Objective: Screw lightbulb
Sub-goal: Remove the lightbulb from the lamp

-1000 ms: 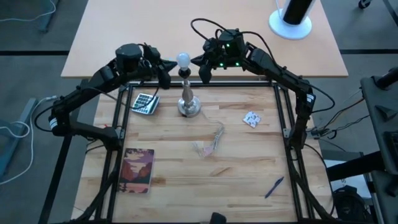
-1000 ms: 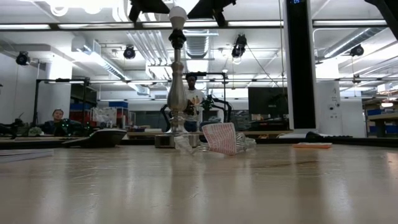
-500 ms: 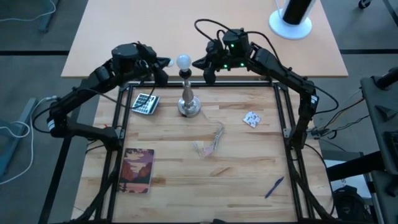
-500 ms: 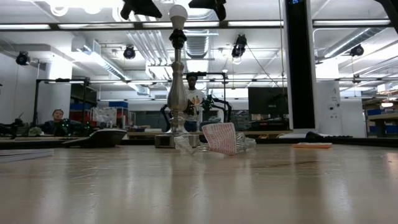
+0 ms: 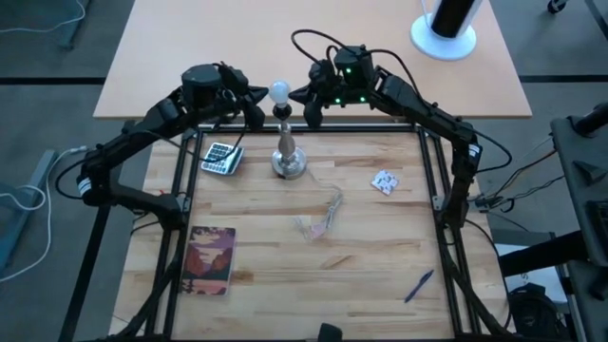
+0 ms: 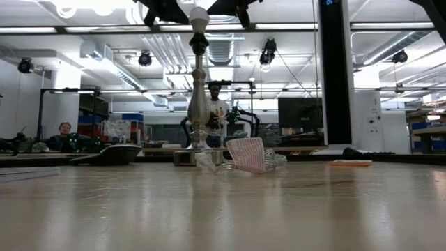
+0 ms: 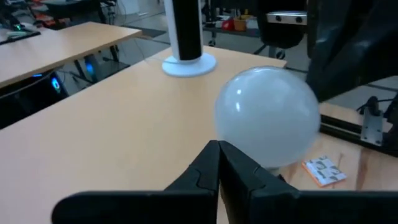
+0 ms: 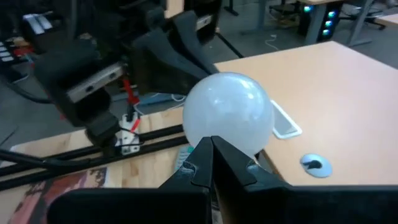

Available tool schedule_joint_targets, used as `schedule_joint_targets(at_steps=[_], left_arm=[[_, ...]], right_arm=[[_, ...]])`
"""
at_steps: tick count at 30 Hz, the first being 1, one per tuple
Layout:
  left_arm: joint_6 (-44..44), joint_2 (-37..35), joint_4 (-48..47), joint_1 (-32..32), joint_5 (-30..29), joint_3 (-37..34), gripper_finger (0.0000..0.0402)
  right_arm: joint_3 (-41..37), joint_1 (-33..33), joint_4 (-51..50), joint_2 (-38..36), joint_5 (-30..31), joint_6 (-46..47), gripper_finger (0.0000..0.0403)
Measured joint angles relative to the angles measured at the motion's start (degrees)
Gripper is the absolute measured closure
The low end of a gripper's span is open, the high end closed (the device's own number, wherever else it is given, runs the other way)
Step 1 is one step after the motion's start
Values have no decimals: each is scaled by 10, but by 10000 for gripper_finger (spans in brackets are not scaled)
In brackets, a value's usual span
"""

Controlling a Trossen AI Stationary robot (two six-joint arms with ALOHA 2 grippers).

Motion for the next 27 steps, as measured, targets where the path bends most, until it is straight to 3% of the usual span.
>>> schedule_joint_targets(at_steps=[11,20,27], left_arm=[[-43,-20,-7,-8,37,0,401],[-34,-25,-17,-7,-6,0,401],[-4,3,36,-6,-20,0,401]], right_arm=[[0,-14,-5,-1,24,-3,403],[0,-13,-21,-31,-67,-13,403],[0,-9,-19,-11,-81,-19,403]])
